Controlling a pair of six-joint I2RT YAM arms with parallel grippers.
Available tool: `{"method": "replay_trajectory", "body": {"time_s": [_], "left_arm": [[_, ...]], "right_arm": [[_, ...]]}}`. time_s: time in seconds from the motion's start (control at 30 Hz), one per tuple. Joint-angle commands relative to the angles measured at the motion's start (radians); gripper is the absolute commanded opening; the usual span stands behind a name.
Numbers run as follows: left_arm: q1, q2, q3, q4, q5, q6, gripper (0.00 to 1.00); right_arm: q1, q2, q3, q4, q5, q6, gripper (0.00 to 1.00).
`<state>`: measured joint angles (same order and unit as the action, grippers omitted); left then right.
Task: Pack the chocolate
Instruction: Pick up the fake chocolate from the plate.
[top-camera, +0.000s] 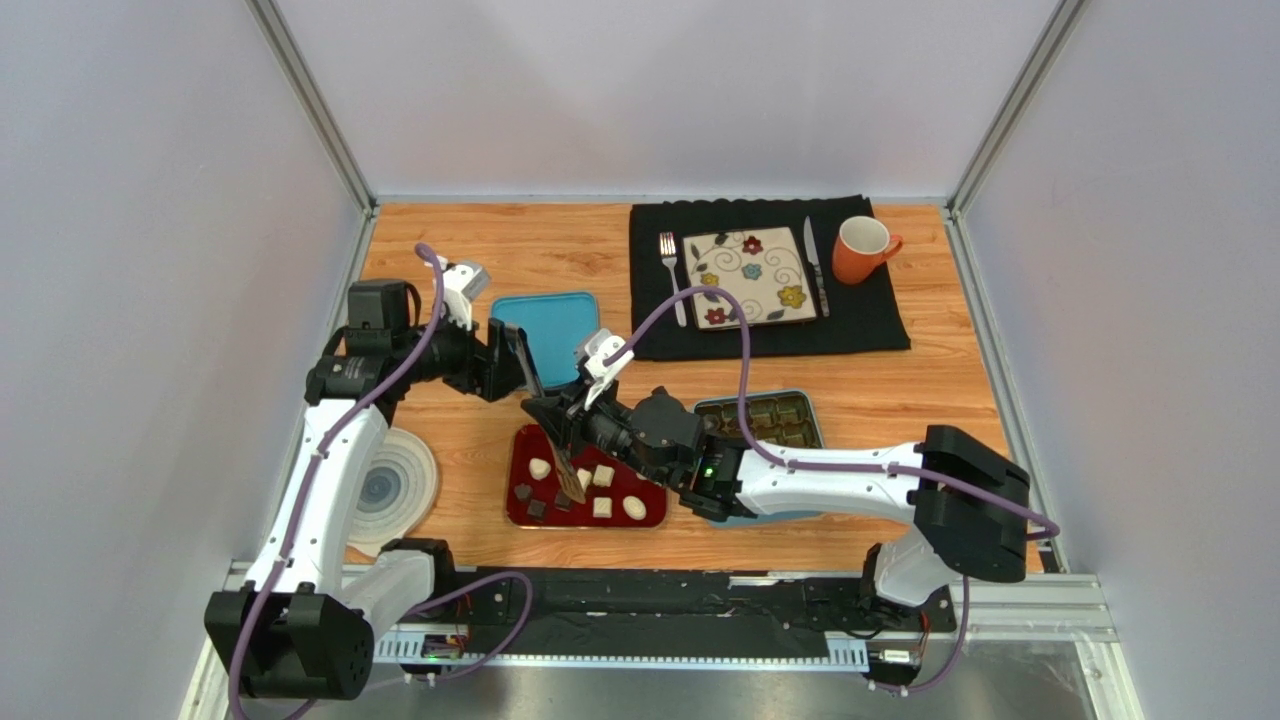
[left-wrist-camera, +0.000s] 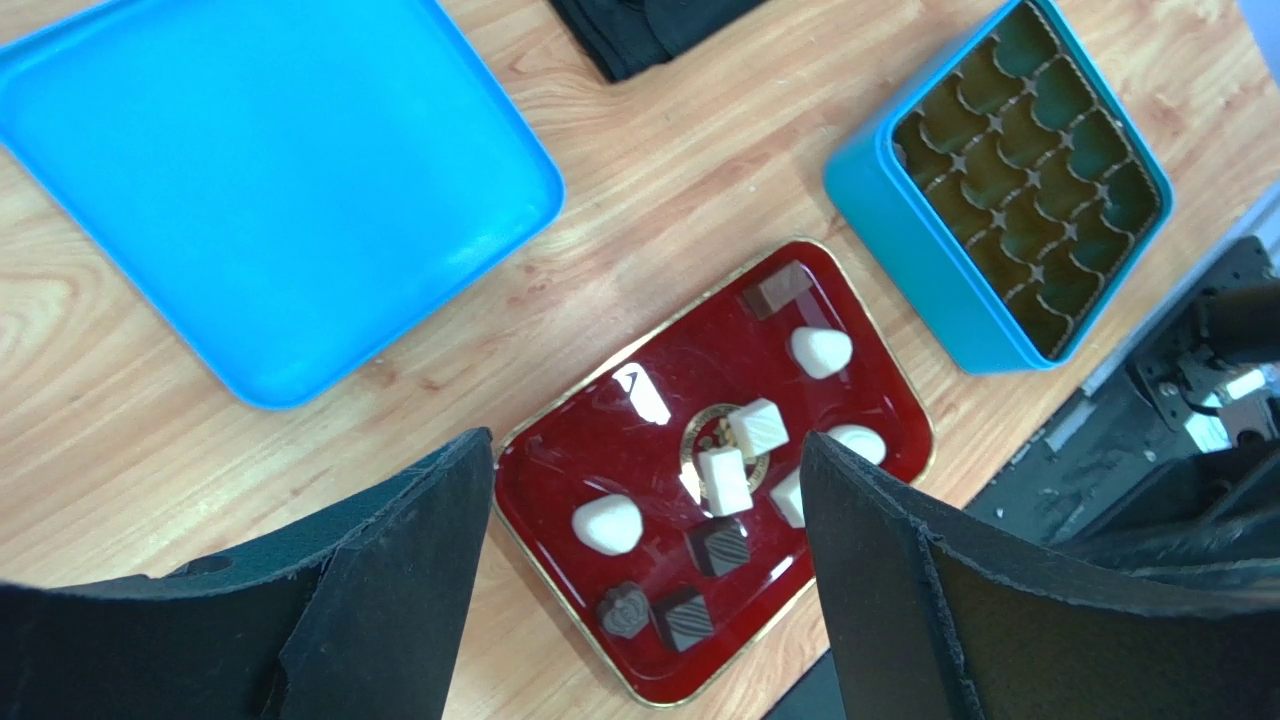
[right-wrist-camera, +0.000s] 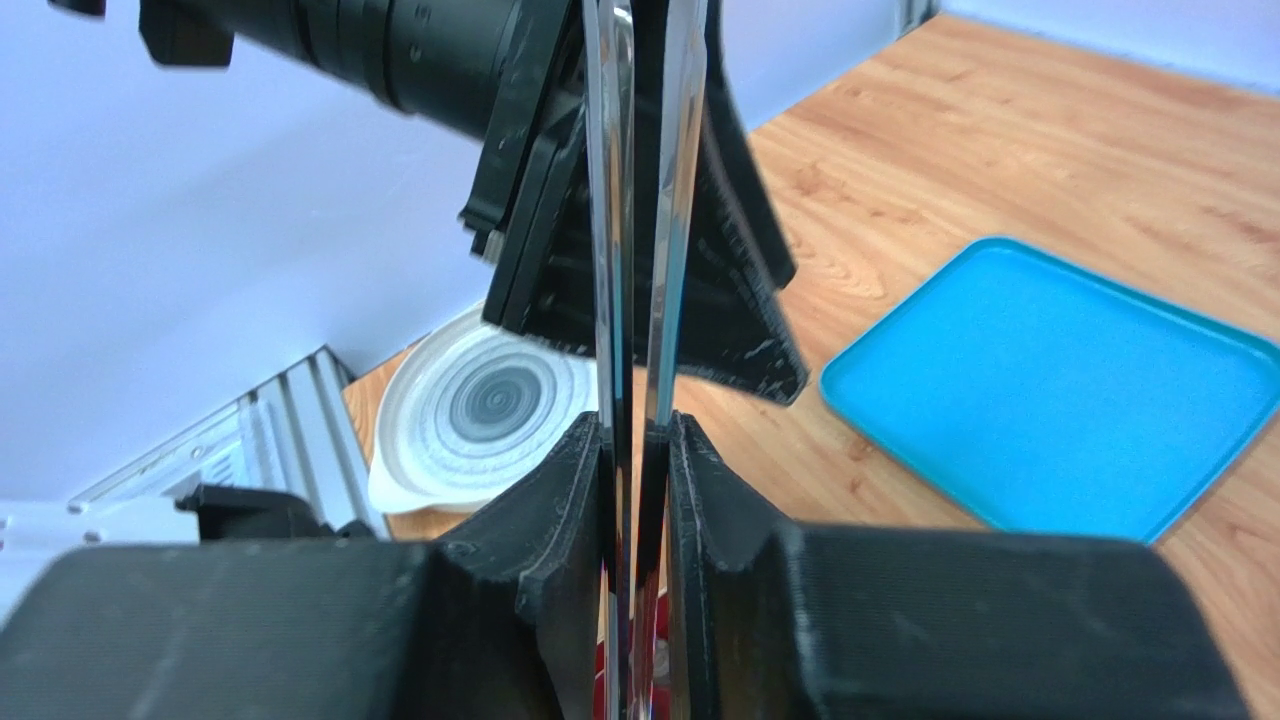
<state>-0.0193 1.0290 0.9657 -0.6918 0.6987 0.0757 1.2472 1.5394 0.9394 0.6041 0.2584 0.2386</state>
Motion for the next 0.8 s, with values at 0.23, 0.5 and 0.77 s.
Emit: {"method": "replay_trajectory", "body": {"time_s": [0.23,0.5,0.77], "left_arm": [[-0.018,-0.053,-0.001,0.023,0.039,-0.050,0.83],[-0.019,-0.096,0.013,-0.014,0.091,-0.063,0.83],[-0.019,-0.115,-0.004,-0.032,0.117,-0.062,0.83]], "right_arm": [[0.003,0.047,0.093,-0.036,-0.077,0.059,0.04],[-0.011,0.105,0.163,-0.082,-0.076,0.077,0.05],[-0.043,0.119,0.190,-0.098,-0.077,0.107,0.15]]}}
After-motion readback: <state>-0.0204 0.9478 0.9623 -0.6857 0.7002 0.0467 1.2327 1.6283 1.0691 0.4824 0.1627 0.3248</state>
